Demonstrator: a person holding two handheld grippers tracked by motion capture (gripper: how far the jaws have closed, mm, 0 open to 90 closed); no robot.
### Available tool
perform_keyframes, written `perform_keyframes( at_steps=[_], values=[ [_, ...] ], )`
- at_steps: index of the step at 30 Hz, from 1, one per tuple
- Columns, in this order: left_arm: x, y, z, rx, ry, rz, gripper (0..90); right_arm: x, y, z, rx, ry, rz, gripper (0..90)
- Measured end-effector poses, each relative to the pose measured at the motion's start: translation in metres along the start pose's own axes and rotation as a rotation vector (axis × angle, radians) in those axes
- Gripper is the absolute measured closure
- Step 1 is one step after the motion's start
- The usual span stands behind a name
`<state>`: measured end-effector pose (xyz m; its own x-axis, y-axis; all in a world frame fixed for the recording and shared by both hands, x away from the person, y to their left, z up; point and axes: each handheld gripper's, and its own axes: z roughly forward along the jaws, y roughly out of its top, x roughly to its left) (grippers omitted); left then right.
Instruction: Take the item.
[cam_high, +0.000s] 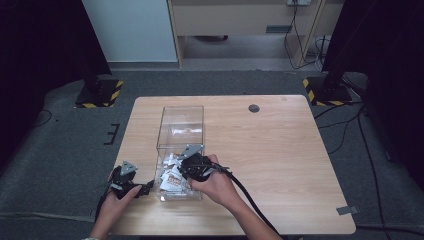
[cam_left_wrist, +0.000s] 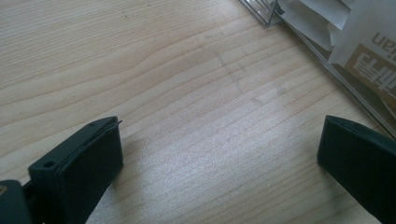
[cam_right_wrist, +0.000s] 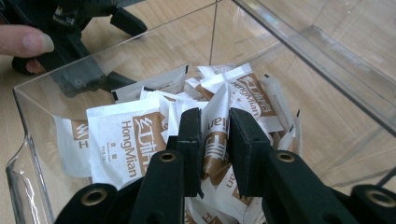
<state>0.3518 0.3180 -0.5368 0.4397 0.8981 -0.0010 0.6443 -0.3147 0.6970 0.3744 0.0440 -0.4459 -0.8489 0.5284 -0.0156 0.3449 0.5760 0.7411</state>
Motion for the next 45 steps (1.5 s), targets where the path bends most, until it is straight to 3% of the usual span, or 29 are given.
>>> perform_keyframes(
  at_steps=[17,45],
  values=[
    [0.0,0.0,0.0,0.0,0.0,0.0,0.0,-0.007,0.004,-0.012,-0.073,0.0,0.03,78.6],
    [0.0,0.0,0.0,0.0,0.0,0.0,0.0,-0.017,0.005,-0.031,-0.117,0.004,0.046,79.2]
  ],
)
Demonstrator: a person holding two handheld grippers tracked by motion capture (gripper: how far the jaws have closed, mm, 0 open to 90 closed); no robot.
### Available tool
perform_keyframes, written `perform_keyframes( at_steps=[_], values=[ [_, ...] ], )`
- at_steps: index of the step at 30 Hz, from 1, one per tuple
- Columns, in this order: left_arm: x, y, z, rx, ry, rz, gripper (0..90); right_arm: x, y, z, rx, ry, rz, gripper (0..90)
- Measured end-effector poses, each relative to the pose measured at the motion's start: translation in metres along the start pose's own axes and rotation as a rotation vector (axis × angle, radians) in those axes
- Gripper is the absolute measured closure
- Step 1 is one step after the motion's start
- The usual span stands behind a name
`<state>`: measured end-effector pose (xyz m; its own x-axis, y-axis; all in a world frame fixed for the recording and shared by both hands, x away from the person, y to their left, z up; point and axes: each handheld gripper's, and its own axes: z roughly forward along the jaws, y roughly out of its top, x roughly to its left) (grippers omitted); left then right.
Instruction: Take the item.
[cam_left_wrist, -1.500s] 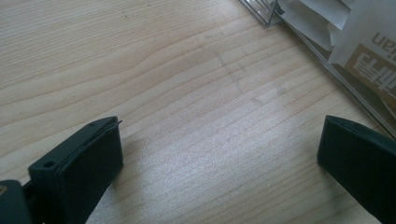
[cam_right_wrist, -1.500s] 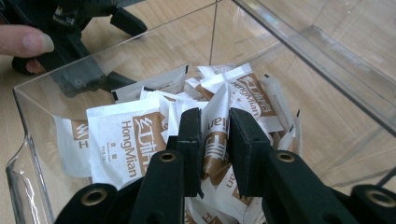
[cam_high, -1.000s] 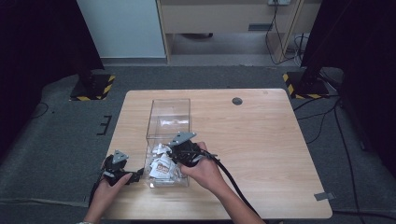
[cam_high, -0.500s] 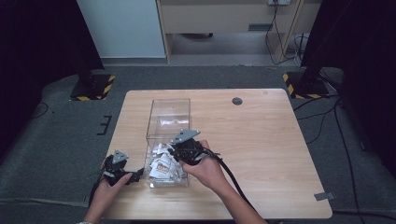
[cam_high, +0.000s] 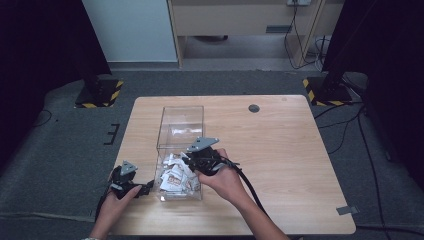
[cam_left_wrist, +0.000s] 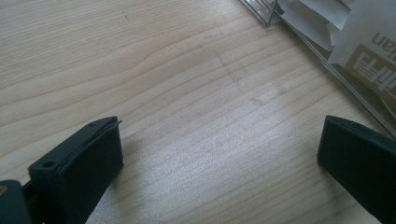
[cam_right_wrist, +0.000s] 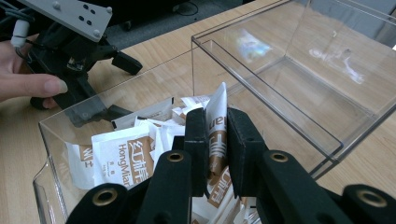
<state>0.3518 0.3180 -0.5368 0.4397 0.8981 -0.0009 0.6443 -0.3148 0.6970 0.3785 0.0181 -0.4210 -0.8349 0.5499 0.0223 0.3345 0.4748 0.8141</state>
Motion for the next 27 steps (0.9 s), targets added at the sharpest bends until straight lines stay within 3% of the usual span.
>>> perform_keyframes(
  at_steps=[27],
  values=[
    [0.0,0.0,0.0,0.0,0.0,0.0,0.0,-0.018,0.001,-0.029,-0.048,-0.033,0.017,79.3]
  ],
)
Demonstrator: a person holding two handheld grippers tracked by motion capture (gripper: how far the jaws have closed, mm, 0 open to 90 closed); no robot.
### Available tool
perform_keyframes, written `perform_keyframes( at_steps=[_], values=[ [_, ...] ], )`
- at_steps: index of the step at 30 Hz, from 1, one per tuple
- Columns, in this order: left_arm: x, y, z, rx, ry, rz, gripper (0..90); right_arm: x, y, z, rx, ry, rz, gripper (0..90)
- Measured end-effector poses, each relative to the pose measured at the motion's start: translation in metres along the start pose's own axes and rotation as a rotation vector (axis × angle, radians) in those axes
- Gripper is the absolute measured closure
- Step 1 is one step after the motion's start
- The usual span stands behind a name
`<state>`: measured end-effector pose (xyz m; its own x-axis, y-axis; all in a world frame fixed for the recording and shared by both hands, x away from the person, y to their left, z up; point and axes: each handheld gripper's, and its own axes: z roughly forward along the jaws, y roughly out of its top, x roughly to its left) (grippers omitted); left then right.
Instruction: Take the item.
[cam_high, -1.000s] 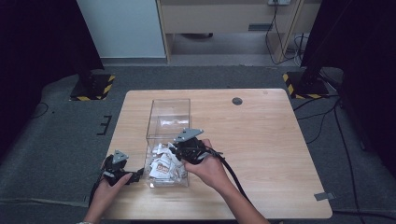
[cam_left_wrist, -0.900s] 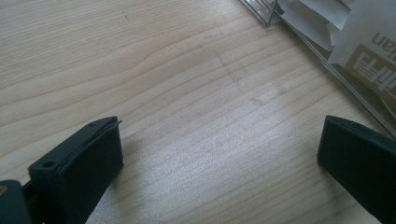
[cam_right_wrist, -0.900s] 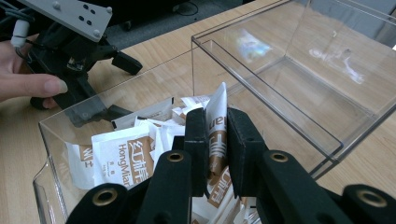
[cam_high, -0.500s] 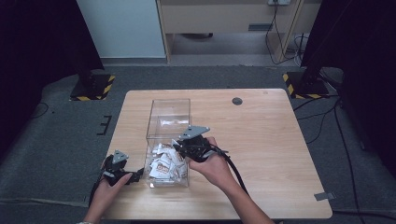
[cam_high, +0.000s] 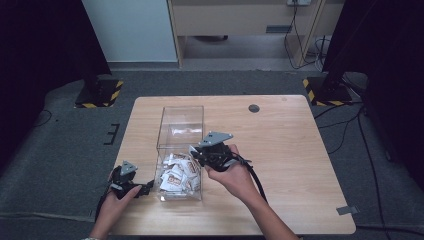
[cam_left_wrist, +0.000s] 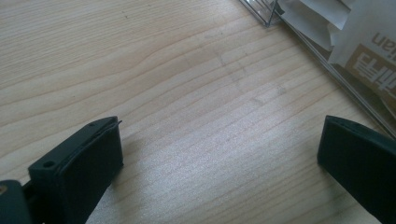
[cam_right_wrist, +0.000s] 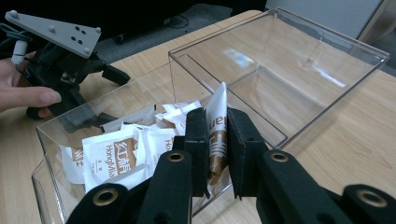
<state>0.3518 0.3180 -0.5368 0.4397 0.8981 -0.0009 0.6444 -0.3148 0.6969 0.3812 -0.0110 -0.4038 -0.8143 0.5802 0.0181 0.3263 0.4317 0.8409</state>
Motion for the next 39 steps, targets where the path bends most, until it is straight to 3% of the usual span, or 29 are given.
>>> perform_keyframes(
  at_steps=[39],
  values=[
    [0.0,0.0,0.0,0.0,0.0,0.0,0.0,-0.044,-0.012,-0.042,-0.046,-0.095,0.062,79.1]
  ],
)
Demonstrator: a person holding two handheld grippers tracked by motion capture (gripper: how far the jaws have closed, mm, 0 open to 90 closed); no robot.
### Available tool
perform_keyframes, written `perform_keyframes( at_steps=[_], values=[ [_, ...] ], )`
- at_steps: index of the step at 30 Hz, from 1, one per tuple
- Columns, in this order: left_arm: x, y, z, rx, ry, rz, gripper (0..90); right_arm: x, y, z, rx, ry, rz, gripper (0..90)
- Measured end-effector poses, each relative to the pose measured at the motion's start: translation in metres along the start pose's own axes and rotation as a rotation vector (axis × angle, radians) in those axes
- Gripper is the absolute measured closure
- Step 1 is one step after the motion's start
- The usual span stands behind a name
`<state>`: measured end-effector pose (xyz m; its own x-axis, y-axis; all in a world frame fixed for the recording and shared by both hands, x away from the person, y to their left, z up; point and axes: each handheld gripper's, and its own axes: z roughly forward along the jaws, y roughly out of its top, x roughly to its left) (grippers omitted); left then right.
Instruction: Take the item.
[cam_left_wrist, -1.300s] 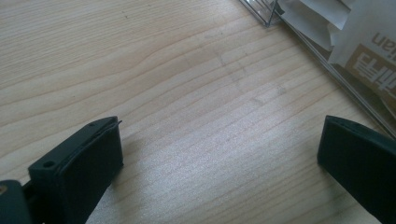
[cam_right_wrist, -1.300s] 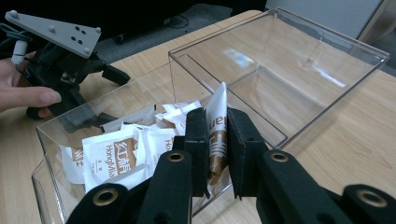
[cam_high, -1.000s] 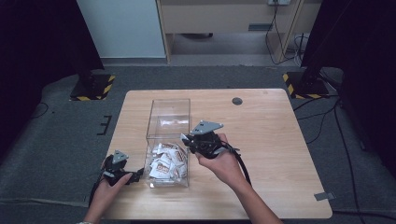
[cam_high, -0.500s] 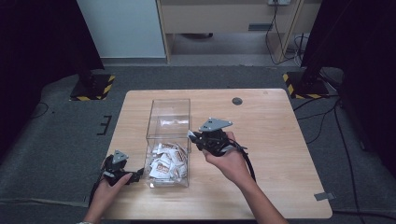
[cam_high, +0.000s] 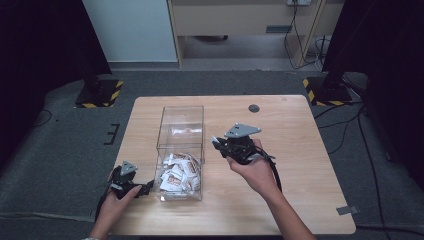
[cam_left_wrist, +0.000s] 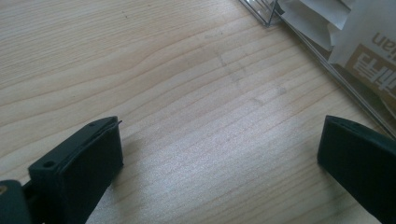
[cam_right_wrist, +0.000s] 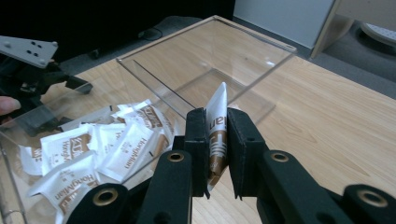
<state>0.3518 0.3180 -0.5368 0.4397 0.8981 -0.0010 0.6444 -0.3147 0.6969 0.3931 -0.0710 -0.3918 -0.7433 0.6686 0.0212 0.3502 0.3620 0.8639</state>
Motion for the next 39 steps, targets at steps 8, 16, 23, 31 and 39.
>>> perform_keyframes(
  at_steps=[8,16,23,31,39],
  values=[
    [0.0,0.0,0.0,0.0,0.0,0.0,0.0,-0.014,-0.004,-0.009,-0.012,-0.025,0.015,79.1],
    [0.0,0.0,0.0,0.0,0.0,0.0,0.0,-0.029,-0.011,-0.021,-0.016,-0.059,0.036,79.1],
    [0.0,0.0,0.0,0.0,0.0,0.0,0.0,-0.042,-0.018,-0.031,-0.02,-0.088,0.051,79.1],
    [0.0,0.0,0.0,0.0,0.0,0.0,0.0,-0.053,-0.022,-0.039,-0.026,-0.113,0.07,79.1],
    [0.0,0.0,0.0,0.0,0.0,0.0,0.0,-0.068,-0.032,-0.044,-0.026,-0.151,0.091,79.1]
  ],
)
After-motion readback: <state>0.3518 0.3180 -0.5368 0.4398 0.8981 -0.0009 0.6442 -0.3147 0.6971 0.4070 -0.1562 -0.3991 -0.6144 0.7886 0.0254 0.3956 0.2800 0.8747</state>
